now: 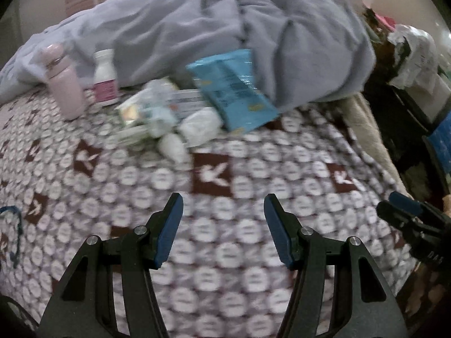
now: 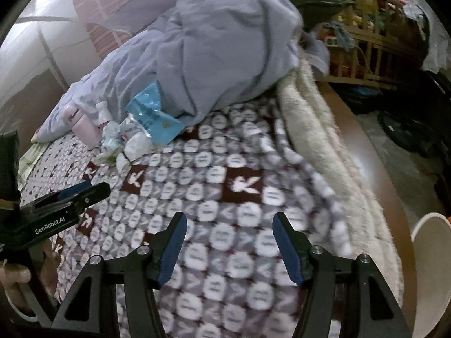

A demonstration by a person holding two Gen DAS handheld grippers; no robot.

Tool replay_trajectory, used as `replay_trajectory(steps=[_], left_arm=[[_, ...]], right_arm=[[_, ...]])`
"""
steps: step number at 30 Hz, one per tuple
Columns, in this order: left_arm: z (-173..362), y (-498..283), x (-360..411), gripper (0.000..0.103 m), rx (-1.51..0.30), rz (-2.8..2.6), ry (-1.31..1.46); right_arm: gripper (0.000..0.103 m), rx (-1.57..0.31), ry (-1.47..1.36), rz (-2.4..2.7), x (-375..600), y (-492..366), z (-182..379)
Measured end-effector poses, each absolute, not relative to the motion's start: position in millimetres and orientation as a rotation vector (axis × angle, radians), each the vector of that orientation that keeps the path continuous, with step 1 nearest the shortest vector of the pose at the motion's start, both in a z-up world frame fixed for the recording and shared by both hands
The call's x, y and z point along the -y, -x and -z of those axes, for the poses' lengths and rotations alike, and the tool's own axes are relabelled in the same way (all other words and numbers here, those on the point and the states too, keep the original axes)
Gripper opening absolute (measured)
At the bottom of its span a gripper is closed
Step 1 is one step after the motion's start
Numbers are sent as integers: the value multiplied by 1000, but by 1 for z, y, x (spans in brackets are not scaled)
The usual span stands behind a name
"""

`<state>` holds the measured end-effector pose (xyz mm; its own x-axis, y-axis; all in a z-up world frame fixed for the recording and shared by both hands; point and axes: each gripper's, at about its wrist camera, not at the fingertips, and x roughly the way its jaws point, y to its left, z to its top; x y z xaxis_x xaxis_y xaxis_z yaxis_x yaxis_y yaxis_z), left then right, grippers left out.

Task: Collect trash
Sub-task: 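Return both grippers to the items on the bed, then grasp the clear plastic wrap with the left gripper while the right grasps white tissue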

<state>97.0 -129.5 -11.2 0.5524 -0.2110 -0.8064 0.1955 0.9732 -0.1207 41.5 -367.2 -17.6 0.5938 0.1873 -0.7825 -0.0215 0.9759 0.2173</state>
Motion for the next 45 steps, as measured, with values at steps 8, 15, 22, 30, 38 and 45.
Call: replay_trajectory(steps=[8, 15, 22, 30, 38, 45], left_arm=[[11, -101, 79, 58, -948, 161, 46], [15, -111, 54, 58, -961, 131, 97], [17, -131, 43, 58, -964, 141, 141], [10, -186, 42, 58, -958, 170, 221], [28, -243, 46, 57, -982, 153, 295], [22, -242, 31, 14, -977, 201, 288]], right_arm=[[62, -950, -182, -170, 339, -58, 25], [62, -972, -157, -219, 311, -76, 32], [62, -992, -142, -265, 288, -98, 38], [62, -991, -124, -293, 271, -123, 40], [62, -989, -97, -345, 249, -148, 46], [62, -994, -94, -401, 220, -181, 55]])
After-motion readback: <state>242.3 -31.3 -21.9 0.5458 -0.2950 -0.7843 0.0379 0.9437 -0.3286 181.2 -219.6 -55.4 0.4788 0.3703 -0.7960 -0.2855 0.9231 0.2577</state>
